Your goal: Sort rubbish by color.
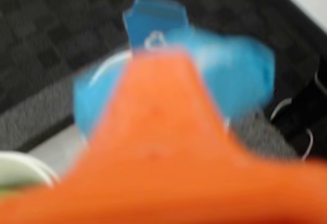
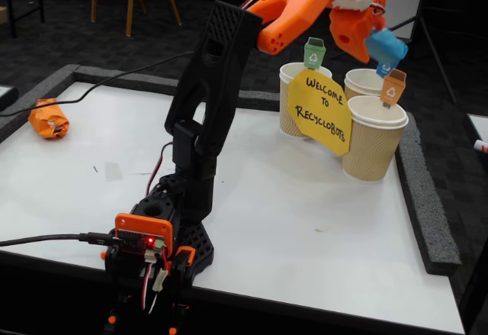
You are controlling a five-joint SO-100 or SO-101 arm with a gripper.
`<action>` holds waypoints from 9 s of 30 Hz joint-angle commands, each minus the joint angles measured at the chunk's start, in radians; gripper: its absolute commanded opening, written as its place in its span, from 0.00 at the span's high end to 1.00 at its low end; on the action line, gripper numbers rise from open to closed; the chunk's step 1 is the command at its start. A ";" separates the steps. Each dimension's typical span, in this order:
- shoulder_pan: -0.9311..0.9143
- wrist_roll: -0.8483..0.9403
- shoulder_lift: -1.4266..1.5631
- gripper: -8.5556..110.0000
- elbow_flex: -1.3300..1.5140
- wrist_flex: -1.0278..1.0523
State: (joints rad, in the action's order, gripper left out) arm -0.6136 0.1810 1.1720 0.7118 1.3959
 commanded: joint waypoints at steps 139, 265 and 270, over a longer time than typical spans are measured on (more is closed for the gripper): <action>0.342 0.021 1.967 0.93 1.675 -0.138; 1.525 0.021 0.278 0.93 0.699 -0.295; 1.525 0.021 0.541 0.93 0.907 -0.288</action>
State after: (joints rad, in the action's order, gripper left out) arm 0.9250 0.1810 1.3208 1.5631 1.0999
